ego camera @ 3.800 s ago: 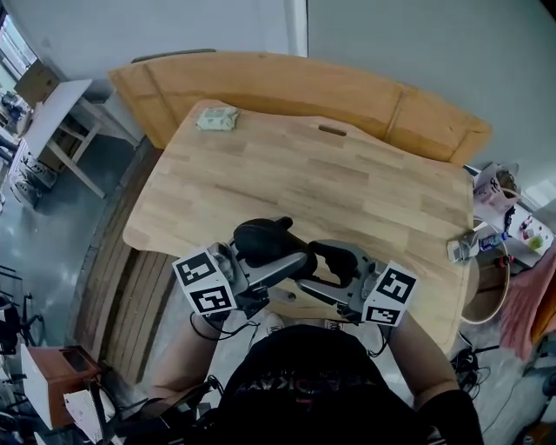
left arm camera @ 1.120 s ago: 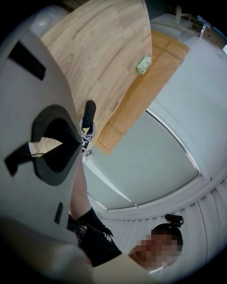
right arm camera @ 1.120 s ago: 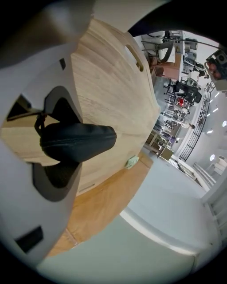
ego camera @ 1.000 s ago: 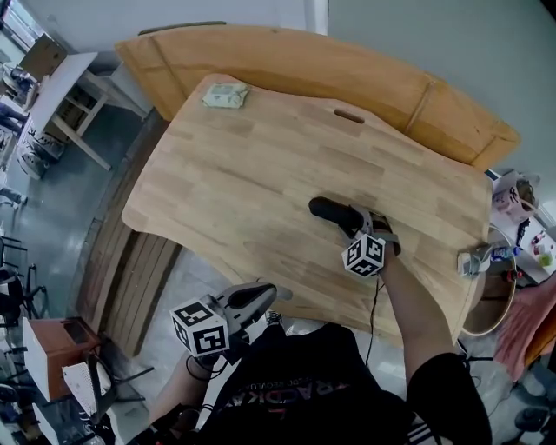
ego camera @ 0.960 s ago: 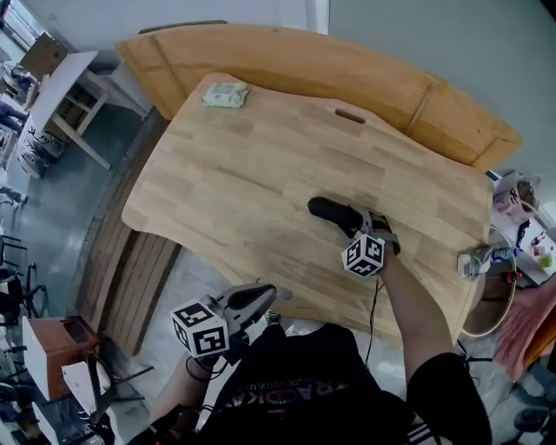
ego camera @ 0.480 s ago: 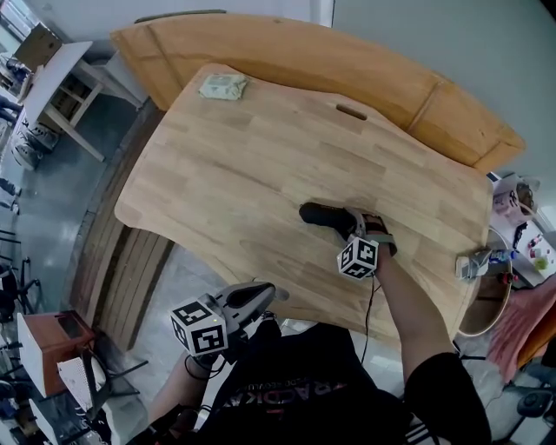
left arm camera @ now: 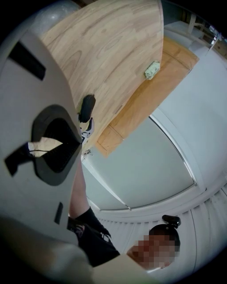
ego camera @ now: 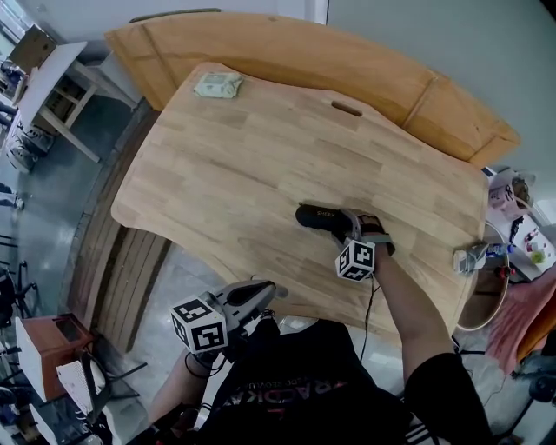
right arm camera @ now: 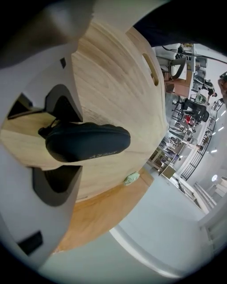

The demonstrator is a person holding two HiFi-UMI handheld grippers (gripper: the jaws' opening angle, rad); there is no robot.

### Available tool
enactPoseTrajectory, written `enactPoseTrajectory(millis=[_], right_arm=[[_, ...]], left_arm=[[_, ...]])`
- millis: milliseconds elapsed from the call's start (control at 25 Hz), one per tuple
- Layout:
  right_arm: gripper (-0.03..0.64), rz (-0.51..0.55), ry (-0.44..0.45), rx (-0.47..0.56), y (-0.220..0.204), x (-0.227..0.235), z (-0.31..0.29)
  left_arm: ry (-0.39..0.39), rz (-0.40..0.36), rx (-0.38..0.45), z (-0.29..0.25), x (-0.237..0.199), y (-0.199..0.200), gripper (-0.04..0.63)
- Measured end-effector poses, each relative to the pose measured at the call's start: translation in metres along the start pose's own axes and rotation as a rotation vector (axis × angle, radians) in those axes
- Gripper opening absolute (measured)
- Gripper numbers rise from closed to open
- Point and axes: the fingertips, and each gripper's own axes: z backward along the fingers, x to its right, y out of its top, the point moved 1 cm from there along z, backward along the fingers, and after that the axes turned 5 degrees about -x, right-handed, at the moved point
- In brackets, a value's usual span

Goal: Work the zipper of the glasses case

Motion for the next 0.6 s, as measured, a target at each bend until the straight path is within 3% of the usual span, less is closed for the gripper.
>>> enactPoseTrajectory(millis=[400,480,600], right_arm=[[0.319,-0.003,-0.032,0.027,0.004,-0.011,0.032],[0.319,-0.061,-0.062,0.043,0.004,-0.007,0.044],[0.318,-0.241,-0.111,0.085,0.004,0.008,0.066]], left_arm=[[-0.05,-0.018,-0.009,0.0,0.007,-0.004,0.011],[-0.059,-0.028,-0.016,-0.001,0.008,-0.006,0.011],[-0.076,-0.045,-0.031,-0.003,0.011,-0.008,0.011]])
